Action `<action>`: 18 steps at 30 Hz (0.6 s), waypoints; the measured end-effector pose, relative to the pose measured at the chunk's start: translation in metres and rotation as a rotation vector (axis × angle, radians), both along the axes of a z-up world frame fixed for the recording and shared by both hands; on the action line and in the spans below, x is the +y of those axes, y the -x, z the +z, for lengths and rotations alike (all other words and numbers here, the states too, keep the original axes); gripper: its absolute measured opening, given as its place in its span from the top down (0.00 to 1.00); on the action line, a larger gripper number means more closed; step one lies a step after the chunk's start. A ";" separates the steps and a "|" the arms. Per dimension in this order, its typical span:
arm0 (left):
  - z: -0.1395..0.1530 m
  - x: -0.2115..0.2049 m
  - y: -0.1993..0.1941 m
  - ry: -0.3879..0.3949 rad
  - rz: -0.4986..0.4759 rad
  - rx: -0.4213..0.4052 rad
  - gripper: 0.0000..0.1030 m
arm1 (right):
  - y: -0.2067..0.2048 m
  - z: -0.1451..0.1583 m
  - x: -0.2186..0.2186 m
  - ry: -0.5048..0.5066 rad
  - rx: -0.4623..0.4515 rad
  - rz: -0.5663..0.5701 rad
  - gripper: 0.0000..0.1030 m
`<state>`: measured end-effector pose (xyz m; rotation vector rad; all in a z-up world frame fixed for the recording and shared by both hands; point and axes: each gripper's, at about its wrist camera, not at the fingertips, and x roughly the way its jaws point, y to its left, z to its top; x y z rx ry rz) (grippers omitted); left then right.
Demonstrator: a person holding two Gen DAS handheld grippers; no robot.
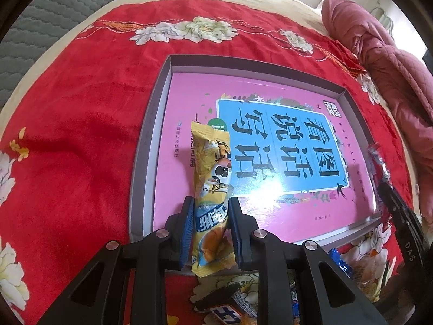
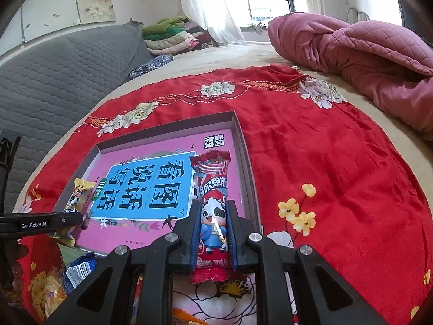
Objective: Organize snacks
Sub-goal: 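Lift both held snack sticks and carry them over the pink book tray, then lower both snack sticks into the tray and open both grippers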
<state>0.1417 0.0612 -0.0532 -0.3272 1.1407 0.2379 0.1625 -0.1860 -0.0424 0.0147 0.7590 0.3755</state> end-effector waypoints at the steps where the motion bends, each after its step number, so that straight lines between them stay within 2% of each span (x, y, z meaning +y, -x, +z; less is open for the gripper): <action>1: 0.000 0.001 0.001 -0.004 0.002 0.001 0.75 | 0.000 0.000 0.000 0.000 0.001 0.003 0.83; 7: 0.004 0.003 0.003 -0.009 0.011 0.002 0.73 | 0.001 0.002 -0.001 -0.003 0.001 0.002 0.81; 11: 0.007 0.003 0.007 -0.008 0.012 -0.001 0.65 | 0.002 0.004 -0.001 -0.012 0.002 0.007 0.80; 15: 0.010 0.001 0.009 -0.027 0.009 -0.005 0.65 | 0.003 0.006 -0.004 -0.026 0.004 0.003 0.80; 18: 0.013 0.001 0.011 -0.026 0.012 -0.009 0.59 | 0.002 0.009 -0.010 -0.045 0.005 -0.008 0.79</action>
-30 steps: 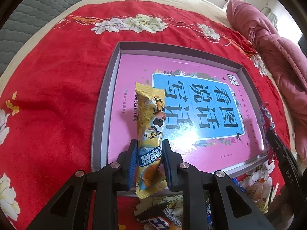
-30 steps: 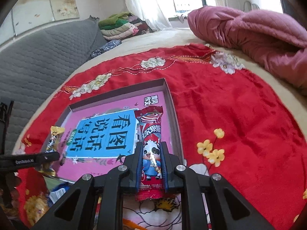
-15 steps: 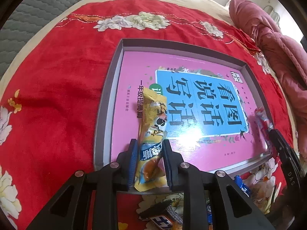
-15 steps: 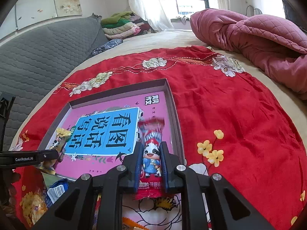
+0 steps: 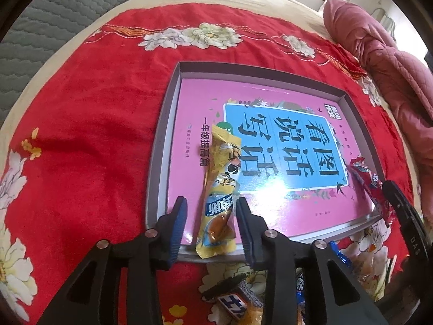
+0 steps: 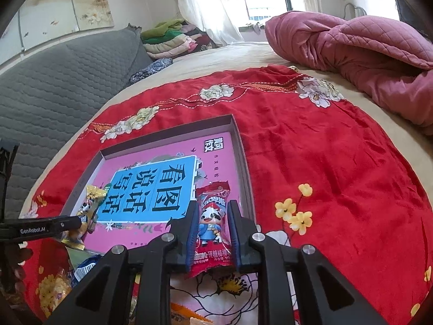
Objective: Organize snacks
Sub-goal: 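Lower both snack sticks into the tray and open both grippers, then move both open grippers back over the remaining snack pile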
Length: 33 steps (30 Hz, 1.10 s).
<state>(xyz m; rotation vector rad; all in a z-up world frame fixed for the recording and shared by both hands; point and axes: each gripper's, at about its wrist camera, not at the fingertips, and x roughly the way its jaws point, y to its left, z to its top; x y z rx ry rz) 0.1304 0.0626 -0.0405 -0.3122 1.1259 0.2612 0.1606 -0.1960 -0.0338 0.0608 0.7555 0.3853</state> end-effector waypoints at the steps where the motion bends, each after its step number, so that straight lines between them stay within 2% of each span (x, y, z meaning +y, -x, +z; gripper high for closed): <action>1: 0.001 0.000 0.000 0.002 0.000 -0.001 0.57 | 0.000 0.001 -0.001 -0.004 -0.003 -0.003 0.79; 5: 0.009 0.000 0.003 -0.007 0.004 -0.016 0.56 | -0.001 0.005 -0.006 -0.029 -0.008 -0.011 0.69; 10: 0.022 0.004 0.009 0.000 0.018 -0.045 0.54 | 0.001 0.012 -0.013 -0.059 -0.026 -0.018 0.67; 13: 0.029 0.007 0.012 0.008 0.025 -0.062 0.52 | 0.003 0.015 -0.014 -0.066 -0.039 -0.013 0.59; 21: 0.045 0.007 0.022 0.010 0.026 -0.097 0.51 | 0.008 0.021 -0.012 -0.061 -0.053 0.010 0.59; 24: 0.051 0.006 0.027 0.019 0.024 -0.108 0.45 | 0.011 0.024 -0.014 -0.070 -0.049 0.014 0.58; 26: 0.055 0.004 0.032 0.029 0.017 -0.121 0.44 | 0.013 0.027 -0.017 -0.076 -0.050 0.014 0.53; 33: 0.065 -0.003 0.044 0.029 -0.014 -0.138 0.44 | 0.026 0.038 -0.021 -0.095 -0.058 0.027 0.48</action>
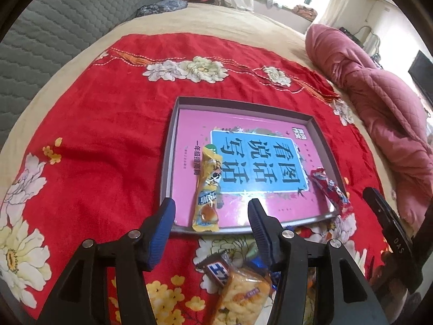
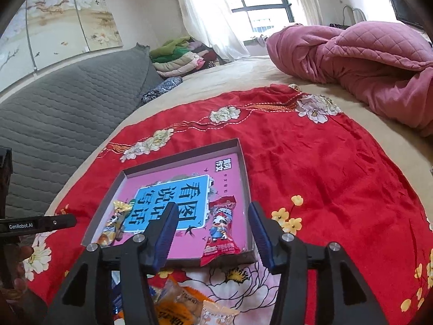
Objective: Organize snacks
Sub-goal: 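Move both open grippers back over the remaining snack pile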
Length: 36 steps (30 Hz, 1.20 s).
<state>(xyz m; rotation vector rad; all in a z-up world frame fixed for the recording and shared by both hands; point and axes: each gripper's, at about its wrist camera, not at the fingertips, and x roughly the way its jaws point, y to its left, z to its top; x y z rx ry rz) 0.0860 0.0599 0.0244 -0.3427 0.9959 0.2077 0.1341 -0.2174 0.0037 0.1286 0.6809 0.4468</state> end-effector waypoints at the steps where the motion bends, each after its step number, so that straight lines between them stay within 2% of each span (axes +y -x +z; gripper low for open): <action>1: 0.001 -0.001 0.002 -0.003 -0.002 -0.001 0.44 | 0.001 0.001 0.001 0.003 -0.001 0.003 0.48; 9: 0.002 -0.003 0.013 -0.009 -0.005 -0.004 0.43 | 0.017 0.008 0.007 0.007 0.002 0.040 0.46; 17: 0.002 -0.016 0.026 -0.024 -0.045 0.008 0.41 | 0.035 0.016 0.011 0.030 -0.005 0.081 0.41; 23: -0.006 -0.023 0.037 -0.015 -0.070 0.030 0.41 | 0.054 0.015 0.014 0.095 0.000 0.137 0.41; 29: -0.018 -0.025 0.045 0.031 -0.074 0.063 0.40 | 0.070 0.011 0.015 0.149 0.000 0.172 0.40; 36: -0.019 -0.031 0.051 0.032 -0.092 0.068 0.40 | 0.086 0.010 0.018 0.190 -0.017 0.234 0.40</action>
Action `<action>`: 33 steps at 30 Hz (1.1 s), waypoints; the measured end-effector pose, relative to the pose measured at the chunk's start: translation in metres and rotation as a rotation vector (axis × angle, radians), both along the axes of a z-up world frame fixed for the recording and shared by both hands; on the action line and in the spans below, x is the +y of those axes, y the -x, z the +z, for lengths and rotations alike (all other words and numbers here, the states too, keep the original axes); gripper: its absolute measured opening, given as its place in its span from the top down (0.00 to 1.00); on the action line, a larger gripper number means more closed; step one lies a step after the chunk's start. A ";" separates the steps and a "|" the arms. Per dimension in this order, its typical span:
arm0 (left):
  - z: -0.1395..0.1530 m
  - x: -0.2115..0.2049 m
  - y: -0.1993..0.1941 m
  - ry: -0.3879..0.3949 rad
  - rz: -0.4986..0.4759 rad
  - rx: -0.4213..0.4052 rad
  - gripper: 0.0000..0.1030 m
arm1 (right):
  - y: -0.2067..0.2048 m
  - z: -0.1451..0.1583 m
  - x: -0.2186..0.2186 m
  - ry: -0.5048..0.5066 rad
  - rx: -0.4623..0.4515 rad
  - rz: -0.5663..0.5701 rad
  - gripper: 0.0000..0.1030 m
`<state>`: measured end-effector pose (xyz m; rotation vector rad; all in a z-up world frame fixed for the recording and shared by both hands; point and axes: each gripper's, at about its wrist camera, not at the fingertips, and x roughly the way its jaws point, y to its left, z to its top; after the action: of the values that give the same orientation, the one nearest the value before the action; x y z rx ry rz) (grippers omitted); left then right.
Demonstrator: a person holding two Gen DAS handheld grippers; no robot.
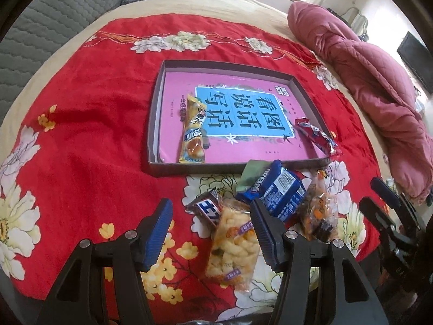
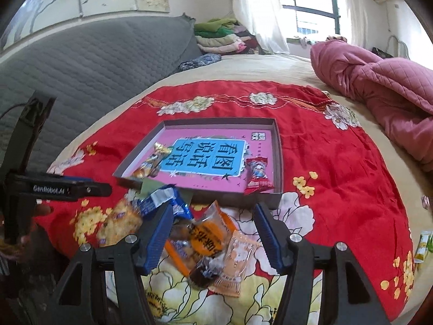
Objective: Organize snacks
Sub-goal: 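Move both open grippers back over the remaining snack pile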
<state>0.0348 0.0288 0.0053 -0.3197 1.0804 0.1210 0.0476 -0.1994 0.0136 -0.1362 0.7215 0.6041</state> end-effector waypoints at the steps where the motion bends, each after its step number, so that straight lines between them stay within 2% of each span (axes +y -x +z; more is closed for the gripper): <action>1: -0.001 -0.001 0.001 -0.001 -0.005 0.004 0.40 | 0.002 -0.001 0.001 0.004 0.000 0.008 0.40; 14: -0.018 -0.004 0.011 0.026 -0.023 0.065 0.40 | 0.017 -0.016 0.011 0.101 0.039 0.088 0.40; 23: -0.020 -0.008 0.015 0.043 -0.030 0.073 0.40 | 0.025 -0.024 0.019 0.169 0.044 0.137 0.40; 33: -0.028 -0.022 0.015 0.061 -0.079 0.101 0.40 | 0.022 -0.030 0.020 0.185 0.076 0.143 0.40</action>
<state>0.0198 0.0069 -0.0229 -0.3281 1.1973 0.0342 0.0255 -0.1795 -0.0163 -0.3395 0.8457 0.6807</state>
